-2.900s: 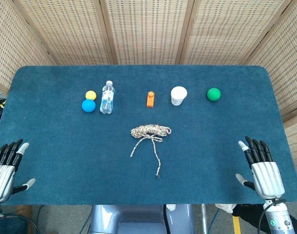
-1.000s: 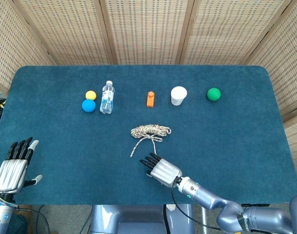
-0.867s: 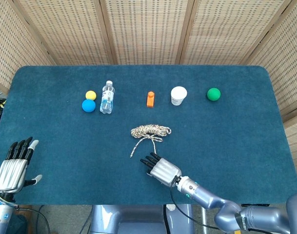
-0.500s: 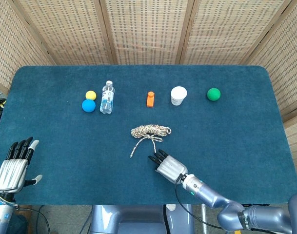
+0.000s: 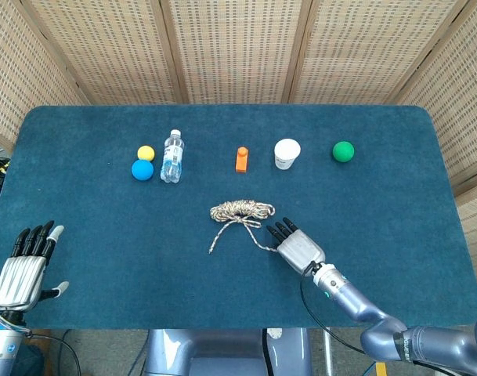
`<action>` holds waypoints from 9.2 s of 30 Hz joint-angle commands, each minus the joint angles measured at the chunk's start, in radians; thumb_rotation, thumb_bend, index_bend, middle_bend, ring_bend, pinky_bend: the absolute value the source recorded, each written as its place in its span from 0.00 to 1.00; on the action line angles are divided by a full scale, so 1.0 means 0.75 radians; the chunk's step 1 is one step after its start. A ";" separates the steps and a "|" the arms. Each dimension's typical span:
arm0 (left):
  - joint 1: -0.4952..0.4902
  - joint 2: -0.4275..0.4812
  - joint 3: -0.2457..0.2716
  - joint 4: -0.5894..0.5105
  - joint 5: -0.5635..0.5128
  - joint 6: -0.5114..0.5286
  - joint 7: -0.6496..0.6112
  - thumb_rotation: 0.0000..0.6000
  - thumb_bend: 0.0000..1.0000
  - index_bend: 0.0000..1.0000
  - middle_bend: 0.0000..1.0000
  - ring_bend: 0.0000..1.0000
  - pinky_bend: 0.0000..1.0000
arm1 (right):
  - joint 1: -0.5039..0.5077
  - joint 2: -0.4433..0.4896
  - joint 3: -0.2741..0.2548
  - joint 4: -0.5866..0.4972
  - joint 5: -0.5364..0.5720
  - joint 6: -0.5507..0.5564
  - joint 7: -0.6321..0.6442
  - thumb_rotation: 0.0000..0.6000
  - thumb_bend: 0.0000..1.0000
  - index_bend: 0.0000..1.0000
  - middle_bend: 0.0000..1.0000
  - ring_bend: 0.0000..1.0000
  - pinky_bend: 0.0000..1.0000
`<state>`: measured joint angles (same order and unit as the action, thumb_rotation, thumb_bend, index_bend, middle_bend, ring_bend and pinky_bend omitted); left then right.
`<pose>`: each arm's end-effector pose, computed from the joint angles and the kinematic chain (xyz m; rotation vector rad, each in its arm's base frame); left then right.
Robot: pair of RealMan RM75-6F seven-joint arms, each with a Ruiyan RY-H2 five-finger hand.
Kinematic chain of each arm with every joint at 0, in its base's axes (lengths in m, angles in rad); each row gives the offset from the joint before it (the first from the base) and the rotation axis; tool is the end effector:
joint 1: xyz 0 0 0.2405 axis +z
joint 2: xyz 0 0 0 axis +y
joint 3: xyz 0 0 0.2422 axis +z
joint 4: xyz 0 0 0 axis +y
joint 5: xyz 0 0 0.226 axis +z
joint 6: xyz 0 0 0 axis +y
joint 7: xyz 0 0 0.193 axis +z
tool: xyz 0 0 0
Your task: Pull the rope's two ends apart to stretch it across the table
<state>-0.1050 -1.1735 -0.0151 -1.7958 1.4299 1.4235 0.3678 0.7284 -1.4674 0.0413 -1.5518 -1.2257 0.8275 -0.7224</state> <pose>-0.2704 0.2224 0.0909 -1.4830 -0.8953 -0.7325 -0.1487 -0.3314 -0.0768 2.2385 -0.4748 0.5492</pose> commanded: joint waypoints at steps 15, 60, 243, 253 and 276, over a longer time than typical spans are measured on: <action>-0.001 0.003 0.003 0.001 -0.001 0.002 -0.006 1.00 0.00 0.00 0.00 0.00 0.00 | -0.047 -0.087 0.088 -0.033 0.139 0.116 0.240 1.00 0.36 0.42 0.00 0.00 0.00; -0.013 0.001 0.004 0.001 -0.029 -0.012 0.008 1.00 0.00 0.00 0.00 0.00 0.00 | -0.041 -0.325 0.070 0.159 0.303 0.233 0.175 1.00 0.38 0.52 0.00 0.00 0.00; -0.907 -0.642 0.054 1.122 0.290 -0.428 -0.111 1.00 0.60 0.70 0.00 0.00 0.00 | -0.028 -0.208 0.088 0.326 0.064 0.240 0.149 1.00 0.53 0.68 0.00 0.00 0.00; -0.832 -0.586 0.048 1.282 0.244 -0.369 -0.302 1.00 0.60 0.70 0.00 0.00 0.00 | -0.036 -0.151 0.121 0.387 0.095 0.268 0.105 1.00 0.53 0.68 0.00 0.00 0.00; -0.730 -0.593 0.072 1.521 0.247 -0.290 -0.541 1.00 0.47 0.62 0.00 0.00 0.00 | -0.110 -0.003 0.122 0.366 0.172 0.319 0.033 1.00 0.44 0.49 0.00 0.00 0.00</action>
<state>-0.6535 -1.6177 0.0398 -0.6540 1.6149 1.2047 -0.0395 0.6461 -1.4693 0.1333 -1.2769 -1.0968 1.0662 -0.6974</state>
